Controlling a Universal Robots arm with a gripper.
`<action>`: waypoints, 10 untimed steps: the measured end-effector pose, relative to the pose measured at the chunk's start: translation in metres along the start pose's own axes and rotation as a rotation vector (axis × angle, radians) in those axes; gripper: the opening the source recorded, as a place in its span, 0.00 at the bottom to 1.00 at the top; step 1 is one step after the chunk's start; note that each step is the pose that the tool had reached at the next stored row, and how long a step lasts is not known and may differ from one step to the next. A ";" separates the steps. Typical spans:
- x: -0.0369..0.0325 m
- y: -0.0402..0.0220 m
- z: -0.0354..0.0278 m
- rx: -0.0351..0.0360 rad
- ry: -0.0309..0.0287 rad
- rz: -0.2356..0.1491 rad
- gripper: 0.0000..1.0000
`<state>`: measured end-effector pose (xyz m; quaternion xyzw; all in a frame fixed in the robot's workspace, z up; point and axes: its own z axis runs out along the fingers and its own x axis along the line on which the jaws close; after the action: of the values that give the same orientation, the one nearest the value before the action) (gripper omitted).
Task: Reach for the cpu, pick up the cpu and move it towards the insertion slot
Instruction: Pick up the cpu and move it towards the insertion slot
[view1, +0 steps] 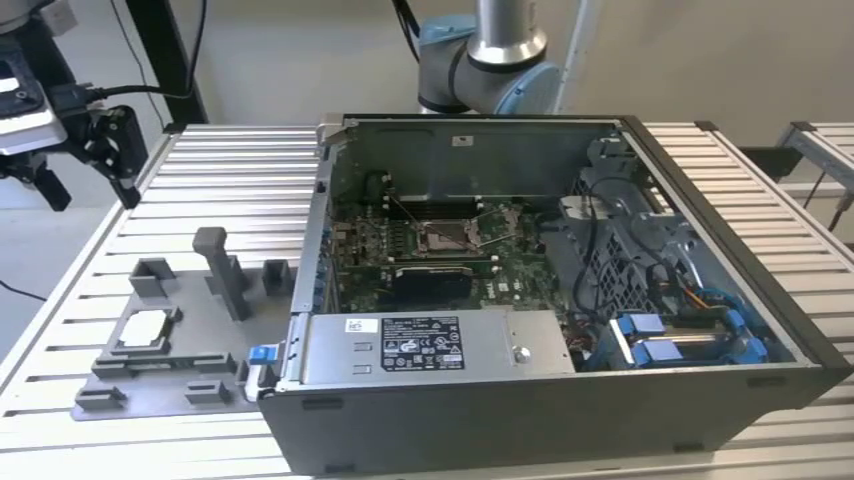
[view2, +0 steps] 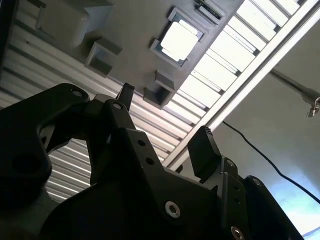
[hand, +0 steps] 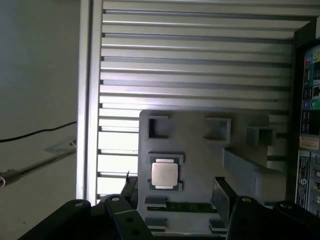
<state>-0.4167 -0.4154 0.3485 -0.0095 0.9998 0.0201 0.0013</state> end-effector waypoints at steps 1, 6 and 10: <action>0.0000 -0.0001 0.0010 0.0000 0.0003 0.000 1.00; 0.0000 -0.0003 0.0051 -0.0001 0.0003 0.000 1.00; 0.0000 -0.0005 0.0097 -0.0002 0.0003 0.000 1.00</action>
<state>-0.4167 -0.4155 0.3388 -0.0096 0.9997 0.0202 0.0011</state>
